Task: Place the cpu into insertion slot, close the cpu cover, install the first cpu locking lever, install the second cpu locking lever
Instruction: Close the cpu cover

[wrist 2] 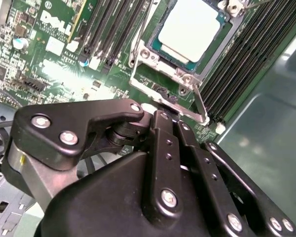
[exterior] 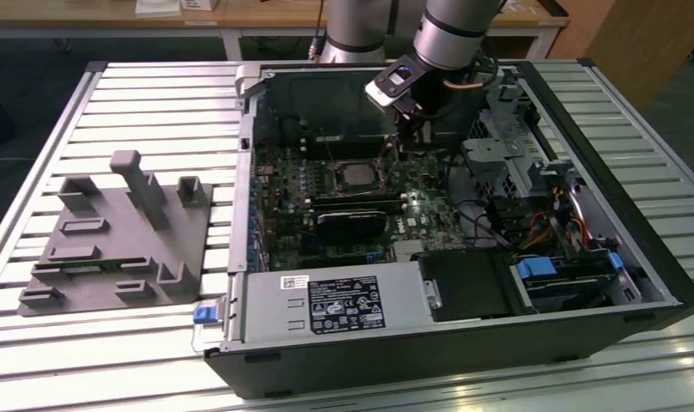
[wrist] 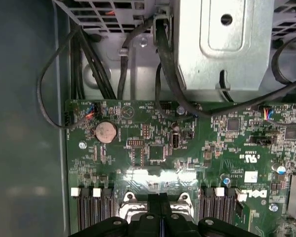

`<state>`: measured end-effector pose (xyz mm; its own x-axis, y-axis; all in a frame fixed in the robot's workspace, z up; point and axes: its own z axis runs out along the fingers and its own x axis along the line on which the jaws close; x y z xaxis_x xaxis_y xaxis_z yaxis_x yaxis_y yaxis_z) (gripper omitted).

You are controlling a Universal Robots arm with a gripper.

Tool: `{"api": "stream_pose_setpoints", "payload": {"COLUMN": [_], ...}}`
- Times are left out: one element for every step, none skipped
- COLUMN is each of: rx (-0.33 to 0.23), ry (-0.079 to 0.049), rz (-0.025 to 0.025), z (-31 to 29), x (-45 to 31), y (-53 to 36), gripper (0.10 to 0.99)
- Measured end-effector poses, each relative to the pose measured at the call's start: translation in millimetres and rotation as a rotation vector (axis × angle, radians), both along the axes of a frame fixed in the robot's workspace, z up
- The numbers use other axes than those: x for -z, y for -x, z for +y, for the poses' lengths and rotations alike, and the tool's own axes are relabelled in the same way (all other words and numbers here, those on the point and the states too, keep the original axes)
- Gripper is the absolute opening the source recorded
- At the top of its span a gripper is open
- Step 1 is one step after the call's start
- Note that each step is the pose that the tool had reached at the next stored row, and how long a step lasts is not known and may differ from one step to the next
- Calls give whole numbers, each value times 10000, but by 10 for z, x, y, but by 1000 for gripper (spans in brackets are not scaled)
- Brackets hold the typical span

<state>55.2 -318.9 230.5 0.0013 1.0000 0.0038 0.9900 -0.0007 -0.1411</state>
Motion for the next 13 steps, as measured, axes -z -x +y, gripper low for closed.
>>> {"api": "stream_pose_setpoints", "payload": {"rx": [0, 0, -1, 0, 0, 0, 0, 0, 0, 0, 0, 0, 0], "ry": [0, -1, -1, -1, -1, 0, -1, -1, -1, 0, 0, 0, -1], "rz": [0, -1, -2, -5, -8, -10, -13, -17, -21, -25, -29, -33, -38], "z": [0, 0, 0, 0, 0, 0, 0, 0, 0, 0, 0, 0, 0], "x": [0, 0, 0, 0, 0, 0, 0, 0, 0, 0, 0, 0, 0], "y": [15, 33, 55, 78, 105, 133, 161, 188, 217, 246, 275, 304, 331], "gripper": [106, 106, 106, 106, 106, 106, 106, 106, 106, 106, 106, 106, 106]}}
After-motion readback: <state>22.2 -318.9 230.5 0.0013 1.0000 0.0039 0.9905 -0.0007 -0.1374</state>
